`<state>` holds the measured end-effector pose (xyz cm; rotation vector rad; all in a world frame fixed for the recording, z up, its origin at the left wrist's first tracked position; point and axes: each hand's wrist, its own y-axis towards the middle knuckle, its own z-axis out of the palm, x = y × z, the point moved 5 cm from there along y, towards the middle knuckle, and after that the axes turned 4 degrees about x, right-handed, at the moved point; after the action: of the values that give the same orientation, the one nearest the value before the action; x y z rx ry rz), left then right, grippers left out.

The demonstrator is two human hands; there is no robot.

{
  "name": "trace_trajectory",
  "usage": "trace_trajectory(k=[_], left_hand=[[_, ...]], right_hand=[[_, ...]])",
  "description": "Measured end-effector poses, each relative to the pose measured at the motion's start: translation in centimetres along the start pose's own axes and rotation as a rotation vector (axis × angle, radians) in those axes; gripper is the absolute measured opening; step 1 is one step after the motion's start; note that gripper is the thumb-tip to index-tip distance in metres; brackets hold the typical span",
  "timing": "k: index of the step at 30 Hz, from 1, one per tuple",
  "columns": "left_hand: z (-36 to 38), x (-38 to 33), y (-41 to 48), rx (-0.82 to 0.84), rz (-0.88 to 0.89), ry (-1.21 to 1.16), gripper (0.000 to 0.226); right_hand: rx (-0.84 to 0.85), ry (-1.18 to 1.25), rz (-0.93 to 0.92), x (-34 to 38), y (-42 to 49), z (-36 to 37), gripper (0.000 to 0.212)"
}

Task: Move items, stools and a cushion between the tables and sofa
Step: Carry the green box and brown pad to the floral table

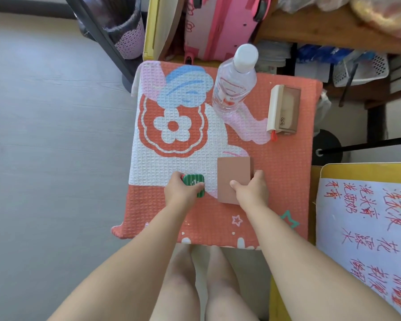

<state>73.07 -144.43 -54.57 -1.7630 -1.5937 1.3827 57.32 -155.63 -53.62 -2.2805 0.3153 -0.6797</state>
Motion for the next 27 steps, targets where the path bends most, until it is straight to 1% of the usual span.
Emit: trace_trajectory(k=[3,7,11,15,18,22,27], left_hand=[[-1.1,-0.5,-1.1,0.004,0.031,-0.056,0.034],[-3.2,-1.4,-3.2,-0.026,0.043,-0.145,0.033],[-6.0,-2.7,-5.7,-0.068,0.075,-0.247,0.03],[-9.1,-3.9,-8.9,-0.093,0.107,-0.374,0.032],[-12.0,-4.3,-11.3,-0.123,0.14,-0.485,0.031],[-16.3,-4.3,-14.3,-0.196,0.197,-0.611,0.034],[-21.8,-3.3,-17.2,-0.317,0.26,-0.743,0.033]], right_hand=[[0.039,-0.008,-0.043,0.7,-0.7,-0.5,0.04],[0.059,0.06,-0.099,2.3,-2.4,-1.5,0.038],[0.101,0.106,-0.204,5.5,-4.6,-3.1,0.041],[0.156,0.068,-0.346,9.1,-7.4,-5.0,0.045],[0.183,0.096,-0.428,12.0,-10.0,-6.1,0.04],[0.251,0.155,-0.518,16.0,-13.7,-6.2,0.041],[0.31,0.142,-0.666,21.6,-18.9,-5.3,0.044]])
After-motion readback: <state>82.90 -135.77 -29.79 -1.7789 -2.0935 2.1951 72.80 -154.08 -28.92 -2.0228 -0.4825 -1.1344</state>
